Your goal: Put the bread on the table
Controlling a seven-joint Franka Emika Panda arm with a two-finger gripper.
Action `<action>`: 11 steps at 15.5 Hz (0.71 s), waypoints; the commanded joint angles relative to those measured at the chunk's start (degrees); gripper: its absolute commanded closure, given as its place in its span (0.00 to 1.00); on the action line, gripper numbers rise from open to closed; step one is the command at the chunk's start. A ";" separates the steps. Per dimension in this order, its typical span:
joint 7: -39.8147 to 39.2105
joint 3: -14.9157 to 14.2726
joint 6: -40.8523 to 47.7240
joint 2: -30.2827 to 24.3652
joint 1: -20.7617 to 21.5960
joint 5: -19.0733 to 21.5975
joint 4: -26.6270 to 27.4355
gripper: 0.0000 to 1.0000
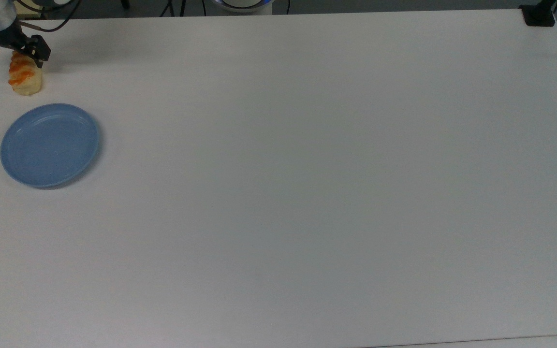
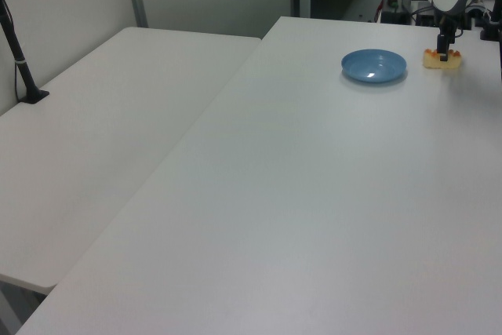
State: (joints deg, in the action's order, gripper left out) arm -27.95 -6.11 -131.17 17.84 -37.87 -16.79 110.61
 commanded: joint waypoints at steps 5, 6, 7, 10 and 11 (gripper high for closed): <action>0.70 0.84 17.04 -9.93 0.25 20.81 -5.73 0.00; 2.53 0.84 21.26 -10.80 0.60 22.84 -8.28 0.00; 5.07 0.84 24.96 -11.68 1.22 24.43 -10.74 0.00; 15.69 0.92 31.84 -14.76 5.86 26.99 -15.06 0.00; 20.08 0.92 32.46 -15.99 7.97 26.99 -15.59 0.00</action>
State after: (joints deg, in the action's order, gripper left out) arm -18.89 -5.01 -102.48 4.61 -35.20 8.93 97.32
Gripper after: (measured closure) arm 0.000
